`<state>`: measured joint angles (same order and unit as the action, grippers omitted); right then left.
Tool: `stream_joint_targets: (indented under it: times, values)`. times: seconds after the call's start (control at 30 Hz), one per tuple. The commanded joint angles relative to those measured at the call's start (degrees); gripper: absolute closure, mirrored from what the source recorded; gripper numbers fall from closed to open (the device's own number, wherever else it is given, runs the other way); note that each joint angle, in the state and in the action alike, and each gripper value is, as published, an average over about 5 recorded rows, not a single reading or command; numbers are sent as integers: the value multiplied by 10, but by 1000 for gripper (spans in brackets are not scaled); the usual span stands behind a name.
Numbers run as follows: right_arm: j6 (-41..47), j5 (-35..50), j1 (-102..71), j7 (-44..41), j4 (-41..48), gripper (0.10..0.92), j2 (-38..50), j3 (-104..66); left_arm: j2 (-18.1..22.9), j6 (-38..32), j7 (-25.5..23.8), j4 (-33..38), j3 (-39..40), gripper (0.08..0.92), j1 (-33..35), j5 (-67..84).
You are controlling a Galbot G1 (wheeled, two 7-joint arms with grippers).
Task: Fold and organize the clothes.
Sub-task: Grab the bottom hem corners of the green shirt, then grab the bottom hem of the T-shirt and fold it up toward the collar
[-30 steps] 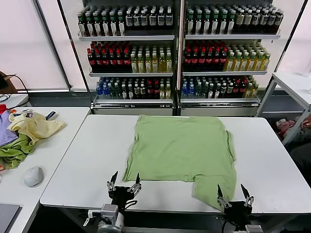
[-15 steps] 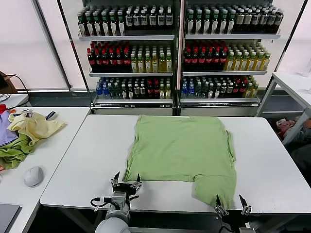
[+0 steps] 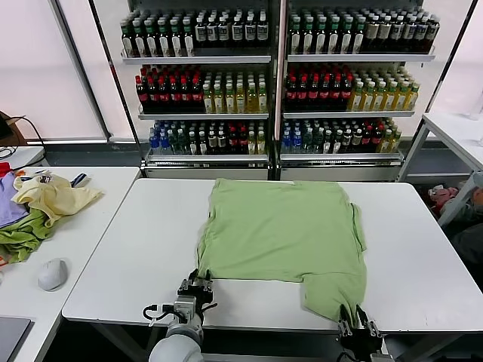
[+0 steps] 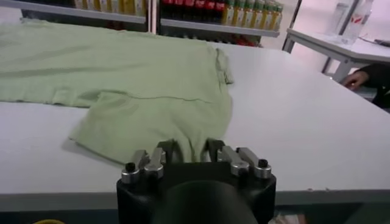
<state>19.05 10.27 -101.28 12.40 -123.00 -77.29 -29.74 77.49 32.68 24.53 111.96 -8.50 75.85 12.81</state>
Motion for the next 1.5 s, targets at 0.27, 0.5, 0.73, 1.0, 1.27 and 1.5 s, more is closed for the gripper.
stream_joint_targets:
  times: [0.27, 0.5, 0.73, 1.0, 1.27, 1.5]
  values:
    - [-43, 30, 5, -32, -27, 899, 20, -16, -2, -4, -3, 73, -1, 902, 29, 18]
    - [-65, 69, 52, -42, -44, 899, 54, -58, -11, -15, -3, 103, -9, 911, 6, 19]
    - [-47, 104, 157, -39, -6, 899, 85, -69, -17, -14, -7, 65, -6, 911, -65, 37]
    - [-22, 113, 305, -35, 91, 899, 126, -34, -22, 2, -22, -37, 4, 911, -171, 64]
    - [-6, 98, 388, -41, 187, 899, 136, 16, -23, 1, -23, -135, 17, 911, -244, 65]
    - [10, 80, 444, -49, 242, 899, 128, 49, -22, 3, -23, -174, 30, 911, -261, 54]
